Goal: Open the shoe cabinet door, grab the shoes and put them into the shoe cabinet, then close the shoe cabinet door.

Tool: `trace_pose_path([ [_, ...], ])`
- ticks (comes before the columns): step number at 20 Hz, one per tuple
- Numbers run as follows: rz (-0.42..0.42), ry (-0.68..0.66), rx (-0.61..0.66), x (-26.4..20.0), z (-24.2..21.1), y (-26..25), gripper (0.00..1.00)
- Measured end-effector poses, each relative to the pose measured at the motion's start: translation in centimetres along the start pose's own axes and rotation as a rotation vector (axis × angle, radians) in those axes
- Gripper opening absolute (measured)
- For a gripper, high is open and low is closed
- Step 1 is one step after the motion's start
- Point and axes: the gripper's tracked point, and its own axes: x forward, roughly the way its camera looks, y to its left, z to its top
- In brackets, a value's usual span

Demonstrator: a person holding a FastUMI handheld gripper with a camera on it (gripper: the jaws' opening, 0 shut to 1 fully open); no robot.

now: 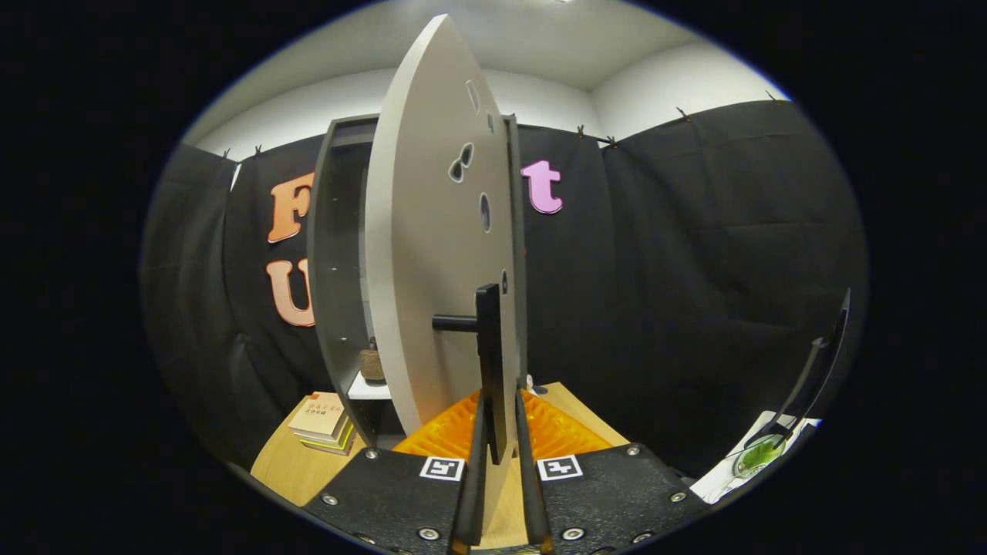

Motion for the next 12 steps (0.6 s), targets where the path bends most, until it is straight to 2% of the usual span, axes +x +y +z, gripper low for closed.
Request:
trace_pose_path([
  [2,-0.008,-0.013,-0.025,0.0,0.1,-0.6,0.21],
  [5,0.023,-0.030,-0.051,0.2,0.5,-1.3,0.20],
  [9,-0.005,-0.019,-0.022,0.2,0.2,-2.1,0.20],
  [12,-0.019,-0.011,-0.025,0.2,0.1,-2.8,0.16],
])
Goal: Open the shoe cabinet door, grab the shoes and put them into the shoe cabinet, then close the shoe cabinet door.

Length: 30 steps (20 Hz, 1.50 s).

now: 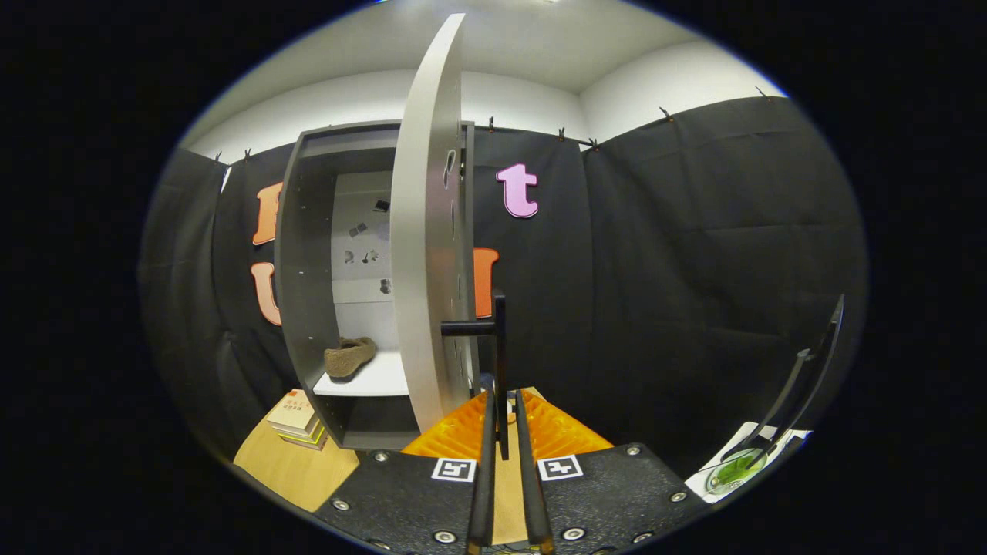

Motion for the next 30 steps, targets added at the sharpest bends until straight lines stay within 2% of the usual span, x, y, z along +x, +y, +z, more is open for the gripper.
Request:
trace_pose_path([
  [15,-0.113,0.000,-0.039,-0.2,0.0,-3.3,0.14],
  [20,-0.083,0.008,-0.041,-0.7,-0.2,-2.4,0.14],
  [30,0.064,0.092,-0.043,-2.0,-2.8,1.9,0.14],
])
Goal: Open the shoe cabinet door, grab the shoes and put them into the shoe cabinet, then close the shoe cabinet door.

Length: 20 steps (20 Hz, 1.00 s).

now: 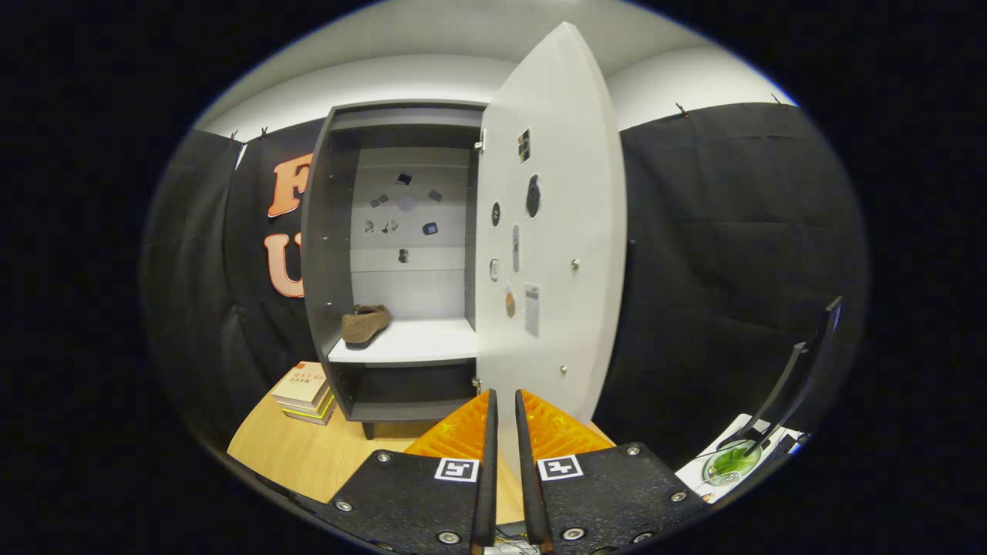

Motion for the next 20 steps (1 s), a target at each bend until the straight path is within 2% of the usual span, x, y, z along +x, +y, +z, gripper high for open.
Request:
trace_pose_path([
  [10,0.225,0.259,-0.015,-0.8,-8.3,7.4,0.14],
  [15,0.287,0.417,-0.056,-1.6,-13.1,8.3,0.14],
  [20,0.302,0.540,-0.064,-2.1,-15.7,8.5,0.15],
])
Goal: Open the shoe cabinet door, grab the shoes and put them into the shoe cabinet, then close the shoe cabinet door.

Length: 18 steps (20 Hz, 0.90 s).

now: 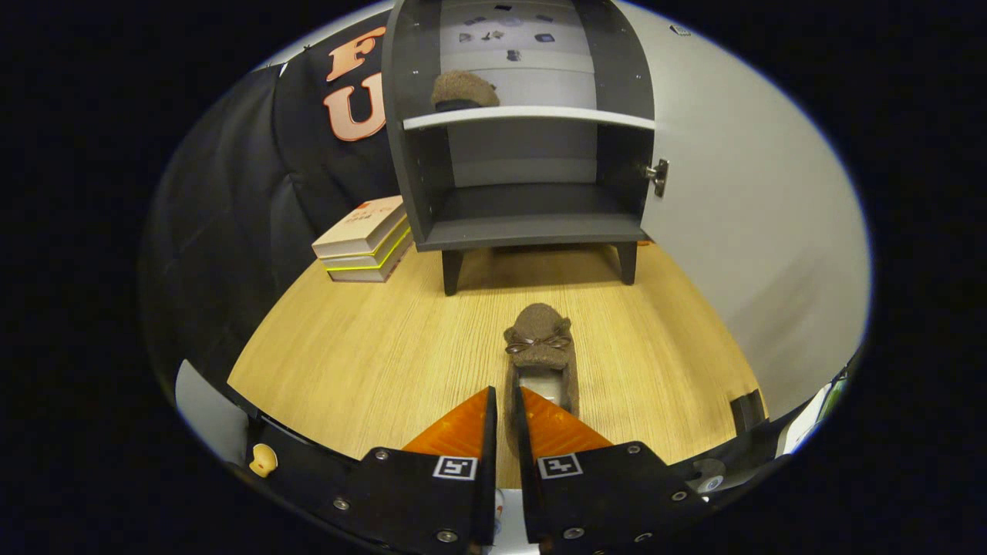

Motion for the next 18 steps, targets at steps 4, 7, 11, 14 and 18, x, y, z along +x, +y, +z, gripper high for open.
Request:
trace_pose_path([
  [4,0.011,0.078,0.002,0.9,-1.7,-0.2,0.15],
  [7,0.037,0.110,0.043,1.4,-2.1,0.5,0.15],
  [11,0.067,0.138,0.083,2.3,-2.5,1.4,0.16],
  [14,0.069,0.142,0.091,3.4,-2.2,1.6,0.17],
  [18,0.048,0.134,0.095,4.2,-1.9,1.2,0.16],
])
